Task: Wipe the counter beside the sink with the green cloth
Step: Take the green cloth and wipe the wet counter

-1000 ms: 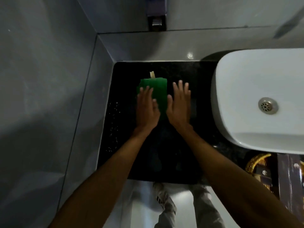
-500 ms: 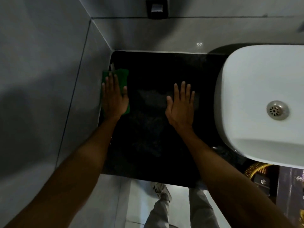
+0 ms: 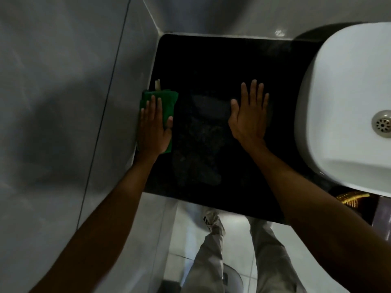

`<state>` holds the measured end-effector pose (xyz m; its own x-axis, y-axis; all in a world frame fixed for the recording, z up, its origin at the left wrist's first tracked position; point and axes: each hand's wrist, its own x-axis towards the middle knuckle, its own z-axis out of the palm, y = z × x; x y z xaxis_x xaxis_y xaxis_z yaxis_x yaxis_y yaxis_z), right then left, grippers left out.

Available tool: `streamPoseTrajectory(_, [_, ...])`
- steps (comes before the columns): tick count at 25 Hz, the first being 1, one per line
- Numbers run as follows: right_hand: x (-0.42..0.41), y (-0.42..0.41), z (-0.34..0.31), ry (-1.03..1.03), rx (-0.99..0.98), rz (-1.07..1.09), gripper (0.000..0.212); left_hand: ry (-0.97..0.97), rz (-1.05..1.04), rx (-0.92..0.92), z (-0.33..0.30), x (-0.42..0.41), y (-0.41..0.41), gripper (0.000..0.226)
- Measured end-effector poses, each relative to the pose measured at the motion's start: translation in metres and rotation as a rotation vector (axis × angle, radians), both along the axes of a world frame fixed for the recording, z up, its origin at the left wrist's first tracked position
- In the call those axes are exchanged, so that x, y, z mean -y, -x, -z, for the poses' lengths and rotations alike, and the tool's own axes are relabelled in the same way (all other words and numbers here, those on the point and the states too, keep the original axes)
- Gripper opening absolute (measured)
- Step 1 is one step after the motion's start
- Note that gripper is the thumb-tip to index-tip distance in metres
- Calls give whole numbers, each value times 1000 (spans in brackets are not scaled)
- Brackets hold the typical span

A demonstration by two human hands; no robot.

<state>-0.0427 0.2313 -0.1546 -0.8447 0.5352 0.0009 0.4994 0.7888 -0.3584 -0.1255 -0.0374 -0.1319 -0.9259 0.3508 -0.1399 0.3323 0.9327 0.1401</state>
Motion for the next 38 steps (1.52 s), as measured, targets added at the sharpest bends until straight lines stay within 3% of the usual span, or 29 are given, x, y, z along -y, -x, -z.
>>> streamPoseTrajectory(4, [2, -3, -6, 29, -5, -12, 67, 41, -118, -10, -7, 36, -71, 68])
streamPoseTrajectory(7, [6, 0, -7, 11, 27, -3, 67, 35, -286, 14, -7, -4, -113, 70])
streamPoseTrajectory(10, [3, 1, -7, 17, 6, -4, 67, 53, 101, 44, 3, -13, -144, 69])
streamPoseTrajectory(12, [0, 0, -7, 25, 2, 4, 67, 48, 239, 36, 5, 31, -127, 69])
streamPoseTrajectory(16, [5, 0, -10, 17, -3, 34, 67, 67, 52, 53, -5, 85, -96, 70])
streamPoseTrajectory(19, [3, -2, -11, 52, -67, 33, 66, 26, 81, 2, -7, 49, -64, 69])
streamPoseTrajectory(23, [5, -2, -1, 70, -197, 42, 63, 1, 74, -12, -7, -53, 50, 71])
streamPoseTrajectory(26, [6, -2, 4, 189, -311, 45, 58, 26, 366, -22, 5, -97, 33, 69])
streamPoseTrajectory(30, [-1, 3, 12, 373, -384, 35, 45, 31, 946, 97, 39, -67, -48, 62])
streamPoseTrajectory(32, [-11, 4, -10, 255, -510, 30, 39, 3, 1163, -32, 25, -58, -16, 62])
streamPoseTrajectory(34, [-7, -2, -12, 282, -477, -51, 38, -106, 1017, -4, 30, -54, -4, 64])
streamPoseTrajectory(37, [66, -36, -3, 320, -180, -339, 46, -276, 192, 147, 30, -44, -68, 68])
streamPoseTrajectory(38, [82, -51, 2, 252, -69, -439, 50, -253, 59, 167, 36, -43, -93, 70])
